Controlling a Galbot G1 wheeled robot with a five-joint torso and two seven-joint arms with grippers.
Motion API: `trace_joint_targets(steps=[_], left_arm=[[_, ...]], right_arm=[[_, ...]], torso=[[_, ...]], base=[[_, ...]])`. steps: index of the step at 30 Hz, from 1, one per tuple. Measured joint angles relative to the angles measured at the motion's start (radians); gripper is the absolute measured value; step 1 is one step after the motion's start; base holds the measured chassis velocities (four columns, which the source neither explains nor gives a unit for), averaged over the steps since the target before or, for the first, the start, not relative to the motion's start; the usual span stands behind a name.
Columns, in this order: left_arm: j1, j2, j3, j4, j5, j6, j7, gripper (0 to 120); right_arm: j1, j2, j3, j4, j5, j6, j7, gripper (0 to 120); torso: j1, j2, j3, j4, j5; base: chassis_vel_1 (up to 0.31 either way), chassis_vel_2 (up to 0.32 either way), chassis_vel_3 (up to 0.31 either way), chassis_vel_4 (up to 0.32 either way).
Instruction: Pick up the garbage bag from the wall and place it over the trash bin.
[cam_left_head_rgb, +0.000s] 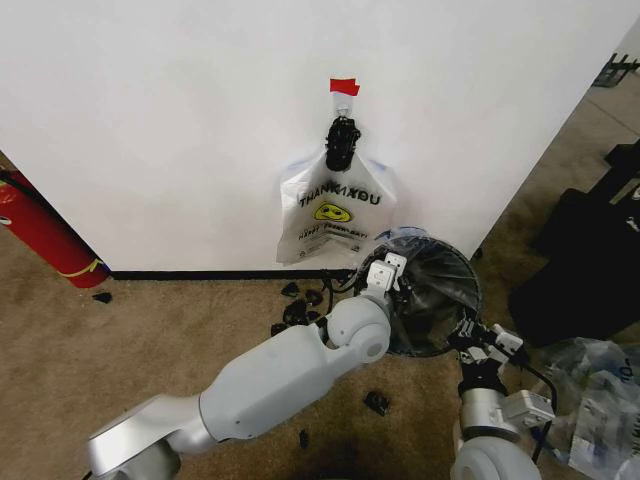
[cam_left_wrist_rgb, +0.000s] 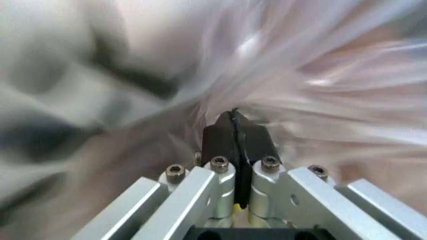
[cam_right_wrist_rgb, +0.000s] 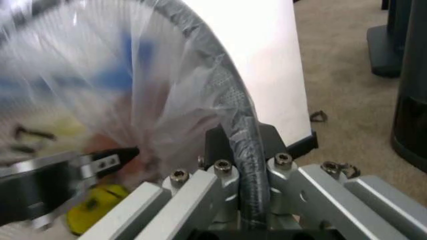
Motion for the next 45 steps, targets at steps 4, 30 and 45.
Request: trace_joint_targets(steps=[4,30,45], left_arm=[[-0.004,0.020,0.025,-0.049,-0.008,0.020,0.012,0],[-0.053,-0.074,0.065,0.148,0.004,0.029,0.000,0],[-0.081,-0.119,0.086,0.205,-0.035,0.041,-0.010,0]], right_arm=[[0.002,-0.007,0.004,0.000,0.006,-0.001,0.002,0],[-0.039,-0.007,-0.019,0.015,-0.049,0.018,-0.038,0],[-0.047,-0.020,-0.023,0.013,-0.068,0.023,-0.053,0]], torso=[[0.000,0.000,0.000,-0.0001,0.0001],[0.000,0.000,0.000,-0.0001,0.0001],[0.000,0.000,0.000,-0.0002,0.0002]], base=[[0.000,0.000,0.000,0.000],[0.000,0.000,0.000,0.000],[0.000,0.000,0.000,0.000]])
